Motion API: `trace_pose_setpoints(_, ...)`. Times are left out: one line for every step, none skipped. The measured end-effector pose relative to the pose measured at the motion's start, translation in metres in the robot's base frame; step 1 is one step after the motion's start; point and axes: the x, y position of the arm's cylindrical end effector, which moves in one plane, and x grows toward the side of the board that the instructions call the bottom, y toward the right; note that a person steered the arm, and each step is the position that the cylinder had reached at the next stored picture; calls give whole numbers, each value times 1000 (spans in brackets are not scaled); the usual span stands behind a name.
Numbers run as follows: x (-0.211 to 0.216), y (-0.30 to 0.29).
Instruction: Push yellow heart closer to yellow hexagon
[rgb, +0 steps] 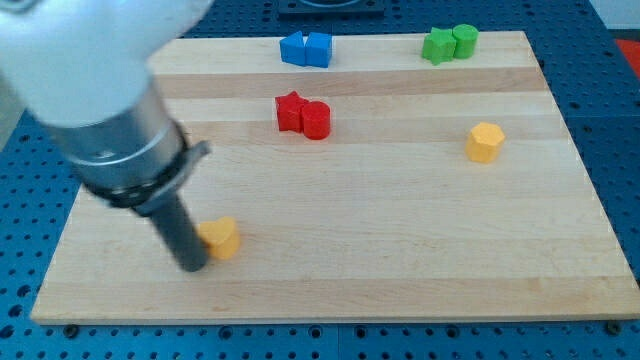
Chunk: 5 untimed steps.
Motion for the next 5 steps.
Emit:
trace_pose_setpoints(-6,48)
trace_pose_setpoints(-9,34)
trace_pose_setpoints(-7,-26)
trace_pose_setpoints(-10,-57)
trace_pose_setpoints(-30,-26)
